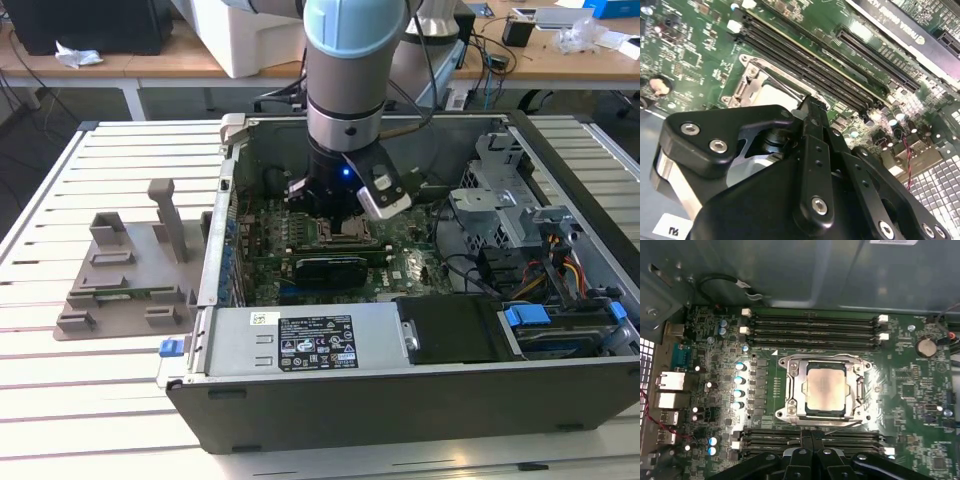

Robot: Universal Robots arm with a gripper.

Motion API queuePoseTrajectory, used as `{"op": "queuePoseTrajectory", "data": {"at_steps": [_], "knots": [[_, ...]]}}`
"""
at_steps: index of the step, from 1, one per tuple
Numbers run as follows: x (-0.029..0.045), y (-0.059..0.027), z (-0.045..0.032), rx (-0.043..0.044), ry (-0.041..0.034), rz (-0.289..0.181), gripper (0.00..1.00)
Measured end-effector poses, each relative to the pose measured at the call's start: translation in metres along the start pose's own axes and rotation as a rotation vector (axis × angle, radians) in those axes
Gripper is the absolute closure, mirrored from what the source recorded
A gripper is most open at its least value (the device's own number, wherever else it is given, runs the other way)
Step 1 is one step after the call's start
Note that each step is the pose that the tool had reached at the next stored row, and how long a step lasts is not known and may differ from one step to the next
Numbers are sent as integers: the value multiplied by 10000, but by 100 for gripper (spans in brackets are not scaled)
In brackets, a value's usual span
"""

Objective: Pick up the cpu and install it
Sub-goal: 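Install the second cpu locking lever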

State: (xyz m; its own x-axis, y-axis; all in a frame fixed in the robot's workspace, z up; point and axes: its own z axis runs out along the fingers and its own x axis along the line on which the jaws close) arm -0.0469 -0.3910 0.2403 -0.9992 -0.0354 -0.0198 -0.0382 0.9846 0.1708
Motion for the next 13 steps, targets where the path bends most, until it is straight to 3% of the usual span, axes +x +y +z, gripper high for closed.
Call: {"op": "queuePoseTrajectory", "data": {"at_steps": [7,10,13], "knots": [[119,-23,160,-2,5,-36,89],[215,-36,243,-5,20,-116,89],[255,-48,309,-32,78,-458,89]]}}
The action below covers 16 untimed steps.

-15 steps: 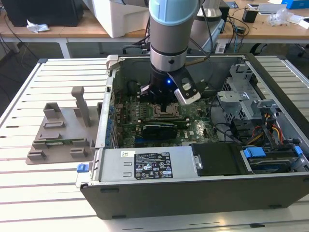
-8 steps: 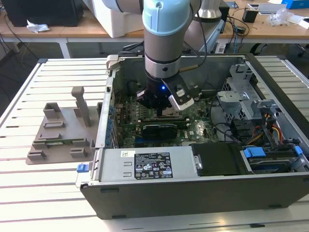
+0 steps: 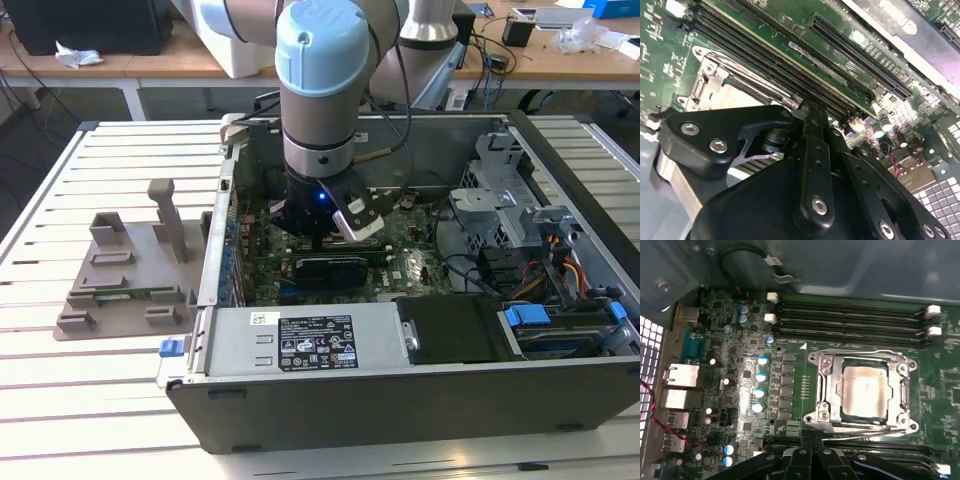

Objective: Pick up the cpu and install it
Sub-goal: 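Install the second cpu locking lever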

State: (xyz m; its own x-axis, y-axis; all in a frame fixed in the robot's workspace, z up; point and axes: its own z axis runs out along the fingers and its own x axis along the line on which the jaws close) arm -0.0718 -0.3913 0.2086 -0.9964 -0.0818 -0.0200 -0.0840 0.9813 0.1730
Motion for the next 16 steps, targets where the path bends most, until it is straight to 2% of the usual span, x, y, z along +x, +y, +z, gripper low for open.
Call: {"op": "queuePoseTrajectory", "data": {"at_steps": [3,6,11,16], "knots": [[4,4,18,-55,96,-570,89],[2,28,35,-70,132,-776,89],[-12,117,103,-83,136,-811,89],[-21,129,134,-81,141,-815,89]]}}
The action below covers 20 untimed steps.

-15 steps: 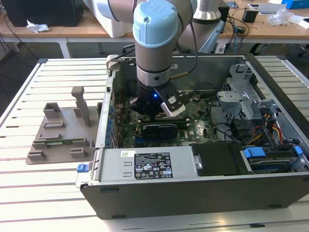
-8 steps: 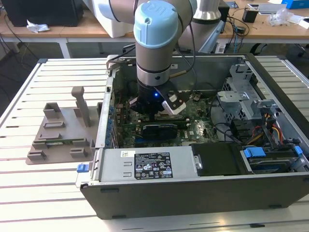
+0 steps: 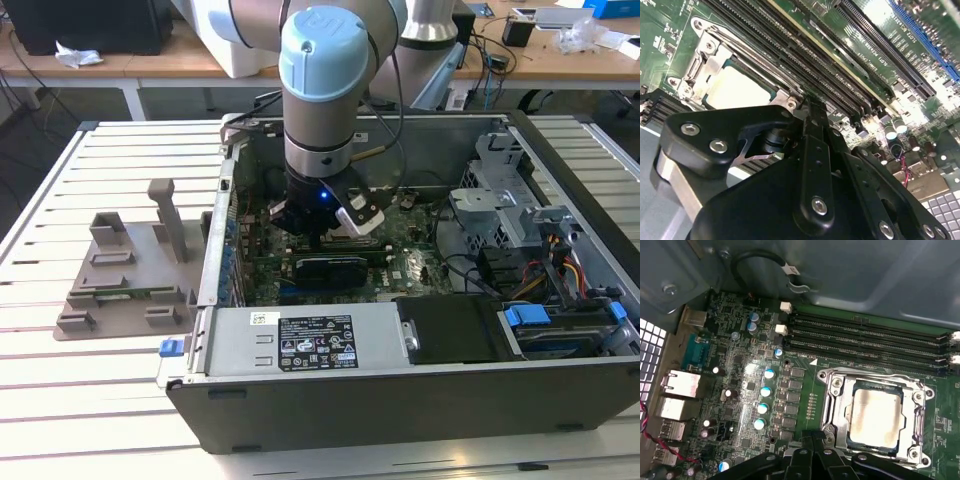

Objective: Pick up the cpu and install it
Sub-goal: 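Install the second cpu locking lever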

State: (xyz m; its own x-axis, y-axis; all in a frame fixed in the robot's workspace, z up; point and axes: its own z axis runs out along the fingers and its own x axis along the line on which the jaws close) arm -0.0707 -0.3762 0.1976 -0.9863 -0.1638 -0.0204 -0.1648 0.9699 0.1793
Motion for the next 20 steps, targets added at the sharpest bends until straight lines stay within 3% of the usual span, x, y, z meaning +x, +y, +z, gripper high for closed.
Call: {"op": "queuePoseTrajectory", "data": {"at_steps": [6,9,11,13,15,18,20], "knots": [[0,-2,-44,-3,-44,-11,89],[-4,23,-163,3,-44,-10,89],[-30,49,-187,0,-45,-11,89],[-84,70,-183,2,-42,-10,89],[-286,97,-175,-5,3,-1,89],[-441,130,-165,-10,50,7,89],[-506,156,-159,14,73,10,89]]}}
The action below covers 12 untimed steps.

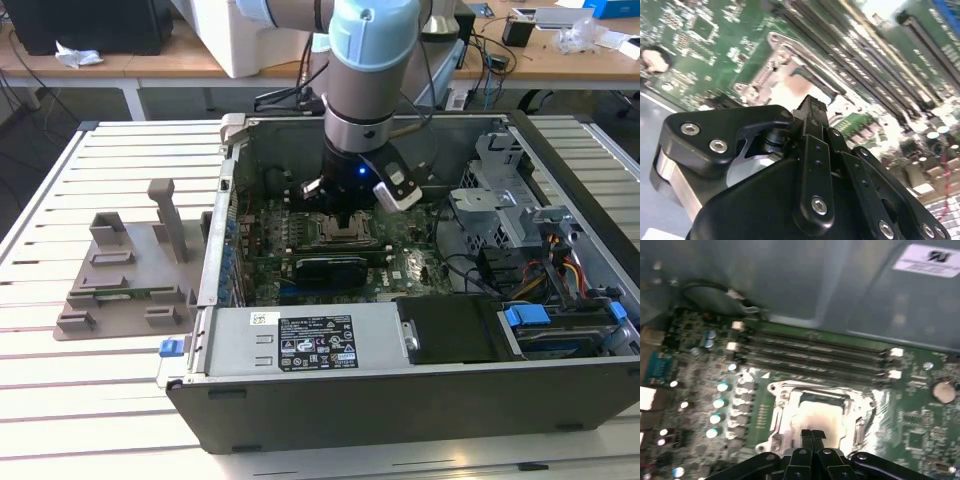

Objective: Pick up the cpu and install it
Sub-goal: 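Install the second cpu locking lever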

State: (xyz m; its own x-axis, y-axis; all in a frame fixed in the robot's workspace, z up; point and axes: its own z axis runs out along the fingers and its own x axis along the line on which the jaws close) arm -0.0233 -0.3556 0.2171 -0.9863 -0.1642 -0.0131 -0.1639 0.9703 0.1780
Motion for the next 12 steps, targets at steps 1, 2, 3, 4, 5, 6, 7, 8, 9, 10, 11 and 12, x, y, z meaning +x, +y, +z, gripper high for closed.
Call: {"op": "queuePoseTrajectory", "data": {"at_steps": [1,2,3,4,5,6,7,8,9,10,11,12], "knots": [[-53,33,7,62,24,4,89],[-69,62,14,132,37,9,89],[-80,93,19,220,53,9,89],[-89,133,27,342,73,10,89],[-96,165,33,451,92,12,89],[-102,205,40,612,118,15,89],[-109,243,47,869,160,19,89],[-110,253,45,1042,190,23,89],[-112,262,43,1212,218,26,89],[-114,275,39,1443,255,29,89],[-116,284,33,1596,281,32,89],[-116,291,23,1712,301,35,89]]}}
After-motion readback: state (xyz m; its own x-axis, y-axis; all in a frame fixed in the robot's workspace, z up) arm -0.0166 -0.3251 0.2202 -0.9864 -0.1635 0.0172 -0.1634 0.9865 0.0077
